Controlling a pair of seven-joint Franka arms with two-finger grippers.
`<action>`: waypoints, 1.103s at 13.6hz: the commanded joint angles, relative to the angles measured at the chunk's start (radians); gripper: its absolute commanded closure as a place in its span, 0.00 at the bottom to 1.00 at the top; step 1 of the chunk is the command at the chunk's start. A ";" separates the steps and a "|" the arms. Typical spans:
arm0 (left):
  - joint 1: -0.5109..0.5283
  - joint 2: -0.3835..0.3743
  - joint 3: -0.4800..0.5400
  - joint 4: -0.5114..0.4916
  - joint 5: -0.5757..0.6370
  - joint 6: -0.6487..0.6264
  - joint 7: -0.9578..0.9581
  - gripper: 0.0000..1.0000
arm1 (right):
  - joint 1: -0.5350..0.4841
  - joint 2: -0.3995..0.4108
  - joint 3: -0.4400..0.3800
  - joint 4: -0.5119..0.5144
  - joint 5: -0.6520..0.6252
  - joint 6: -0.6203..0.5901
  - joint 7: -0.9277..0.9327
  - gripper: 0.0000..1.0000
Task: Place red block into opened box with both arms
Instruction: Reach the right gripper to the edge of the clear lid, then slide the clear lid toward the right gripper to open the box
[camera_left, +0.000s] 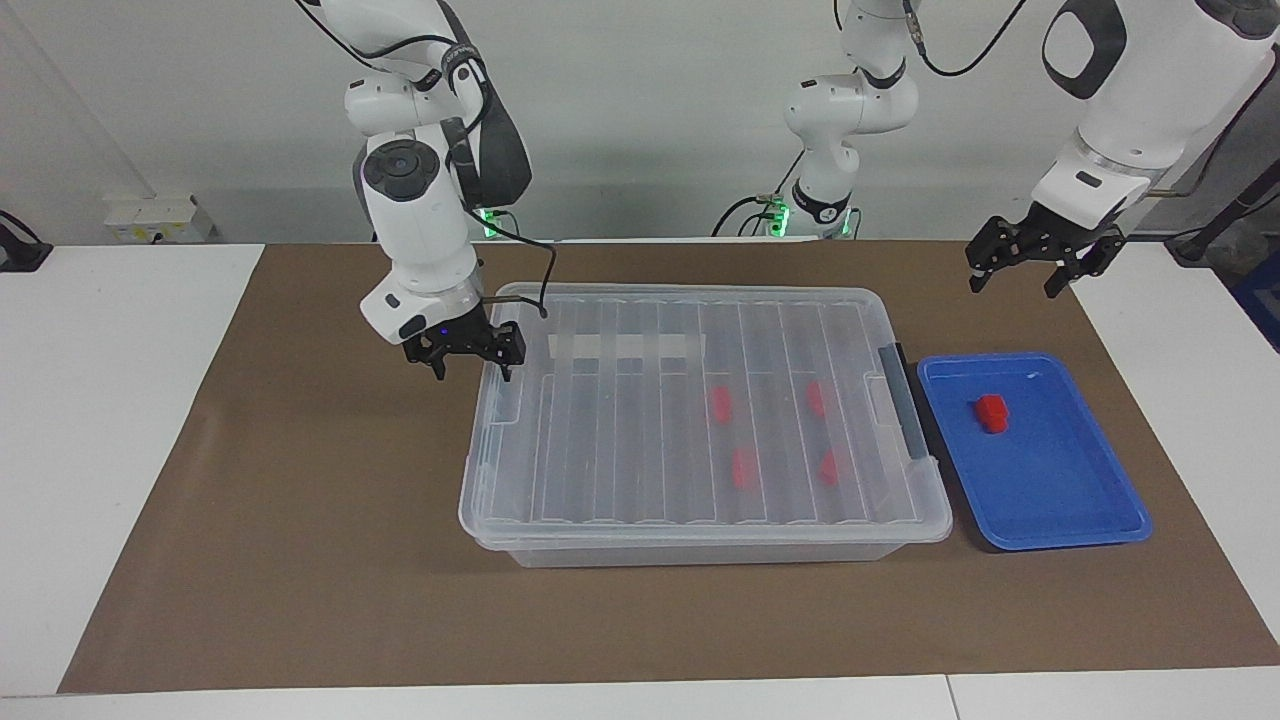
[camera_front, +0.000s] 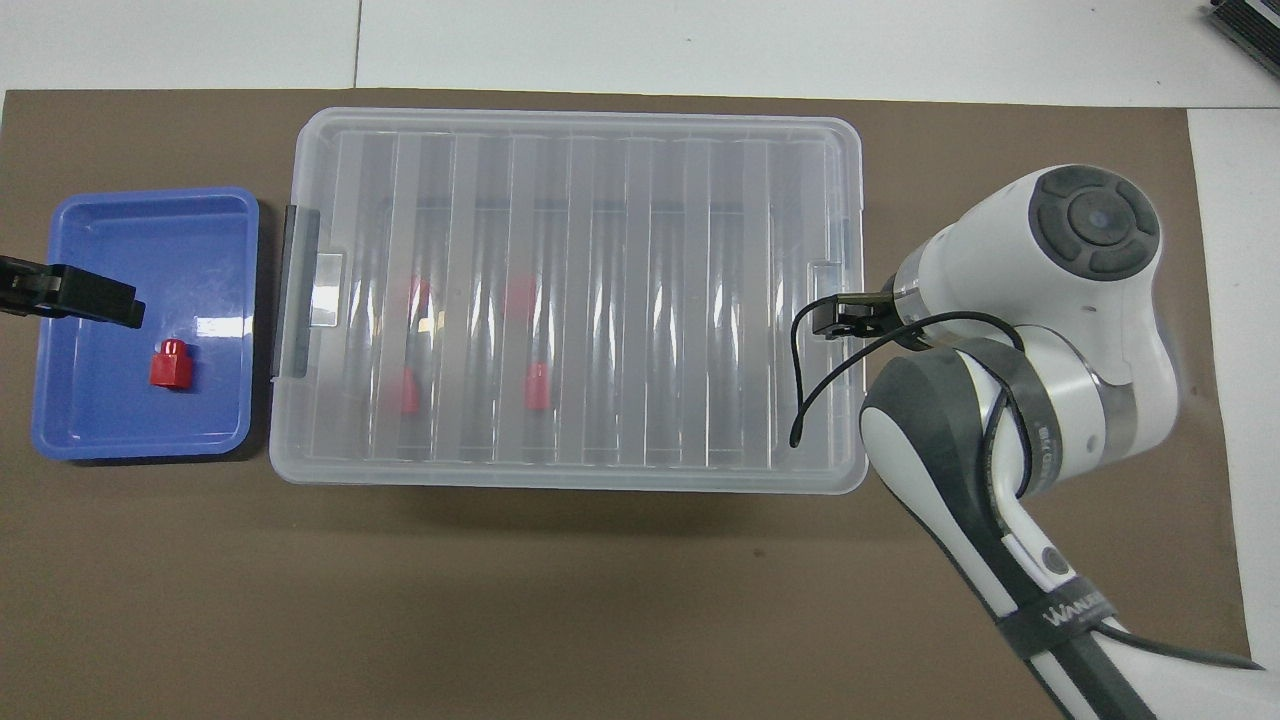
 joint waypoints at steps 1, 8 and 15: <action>0.005 -0.030 0.002 -0.031 -0.015 -0.002 -0.002 0.00 | -0.017 -0.022 0.001 -0.033 -0.008 0.012 -0.016 0.03; 0.005 -0.030 0.002 -0.031 -0.015 -0.002 -0.001 0.00 | -0.114 -0.016 0.001 -0.028 -0.016 0.007 -0.259 0.02; 0.005 -0.030 0.002 -0.031 -0.015 -0.002 -0.001 0.00 | -0.203 -0.014 -0.004 -0.017 -0.025 -0.037 -0.534 0.01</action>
